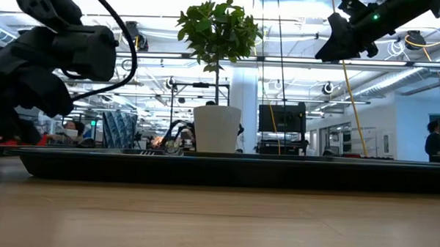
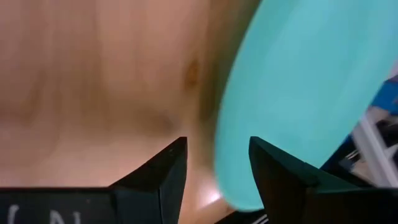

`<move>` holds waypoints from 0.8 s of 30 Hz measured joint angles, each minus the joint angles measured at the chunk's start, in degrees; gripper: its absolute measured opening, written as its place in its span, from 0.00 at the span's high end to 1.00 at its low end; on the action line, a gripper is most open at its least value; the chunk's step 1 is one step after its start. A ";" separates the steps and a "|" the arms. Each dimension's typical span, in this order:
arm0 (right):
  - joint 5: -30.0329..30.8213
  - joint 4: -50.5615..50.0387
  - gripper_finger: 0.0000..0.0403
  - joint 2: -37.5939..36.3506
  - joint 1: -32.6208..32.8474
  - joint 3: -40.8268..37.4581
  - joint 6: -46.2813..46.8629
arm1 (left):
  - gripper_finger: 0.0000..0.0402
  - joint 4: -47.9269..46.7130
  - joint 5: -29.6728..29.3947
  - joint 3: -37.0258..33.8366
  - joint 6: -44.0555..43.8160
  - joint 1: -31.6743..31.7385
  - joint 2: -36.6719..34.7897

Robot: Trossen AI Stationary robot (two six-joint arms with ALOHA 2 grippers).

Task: Pick and place plate/cup/fork/spoon on tray
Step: Put the blue plate on the black tray

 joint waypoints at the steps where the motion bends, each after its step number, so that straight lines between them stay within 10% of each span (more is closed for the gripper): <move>1: -0.02 -0.55 0.64 0.00 0.00 0.00 0.45 | 0.57 1.17 0.34 -0.45 -1.80 -0.08 0.00; 8: -0.08 -2.29 0.64 0.00 0.00 -0.02 1.66 | 0.60 3.94 0.32 -0.96 -8.35 -0.17 0.00; 16: -0.02 -2.34 0.64 0.00 0.02 -0.02 0.73 | 0.96 8.93 0.85 -0.96 -12.08 -1.10 -0.01; 24: 0.09 -2.16 0.64 0.00 0.02 -0.02 -1.36 | 0.98 9.57 4.91 -0.89 -14.13 -2.78 -0.01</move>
